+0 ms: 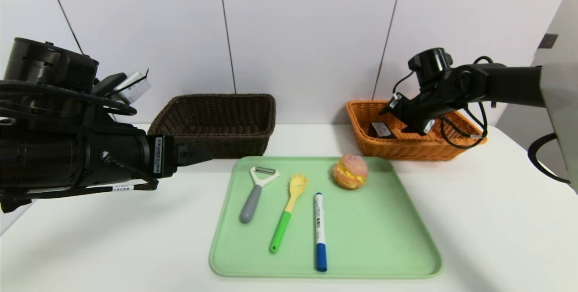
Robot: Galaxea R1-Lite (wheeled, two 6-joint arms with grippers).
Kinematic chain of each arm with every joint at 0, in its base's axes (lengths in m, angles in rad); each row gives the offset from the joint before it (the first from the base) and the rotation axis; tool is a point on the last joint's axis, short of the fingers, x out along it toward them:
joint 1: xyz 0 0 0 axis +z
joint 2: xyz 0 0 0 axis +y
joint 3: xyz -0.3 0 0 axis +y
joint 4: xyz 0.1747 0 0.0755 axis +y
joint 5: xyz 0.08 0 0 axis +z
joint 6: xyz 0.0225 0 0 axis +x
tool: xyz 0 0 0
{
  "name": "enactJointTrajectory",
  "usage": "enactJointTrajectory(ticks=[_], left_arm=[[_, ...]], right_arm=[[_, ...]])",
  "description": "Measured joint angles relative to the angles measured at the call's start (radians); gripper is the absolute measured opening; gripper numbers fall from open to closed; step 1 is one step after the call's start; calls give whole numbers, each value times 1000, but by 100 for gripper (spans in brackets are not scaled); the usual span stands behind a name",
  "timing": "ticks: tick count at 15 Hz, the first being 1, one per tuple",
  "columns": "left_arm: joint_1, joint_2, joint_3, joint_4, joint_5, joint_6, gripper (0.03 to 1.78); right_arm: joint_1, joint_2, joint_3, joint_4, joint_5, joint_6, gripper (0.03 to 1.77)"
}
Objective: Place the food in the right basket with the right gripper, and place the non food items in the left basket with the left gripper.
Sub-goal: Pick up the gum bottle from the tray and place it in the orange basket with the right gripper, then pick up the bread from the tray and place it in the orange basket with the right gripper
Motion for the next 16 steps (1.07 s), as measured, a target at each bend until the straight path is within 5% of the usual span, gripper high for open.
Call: enactJointTrajectory(ticks=[6, 9, 12, 16], left_arm=[[0, 0, 0, 1, 1, 0, 169], [0, -6, -8, 0, 11, 1, 169], [0, -15, -4, 1, 14, 0, 169], [0, -27, 1, 2, 14, 0, 169]], right_arm=[[-4, -59, 0, -23, -4, -22, 150], [24, -164, 0, -23, -11, -90, 157], [105, -288, 0, 10, -14, -144, 161], [278, -396, 2, 263, -56, -139, 165]])
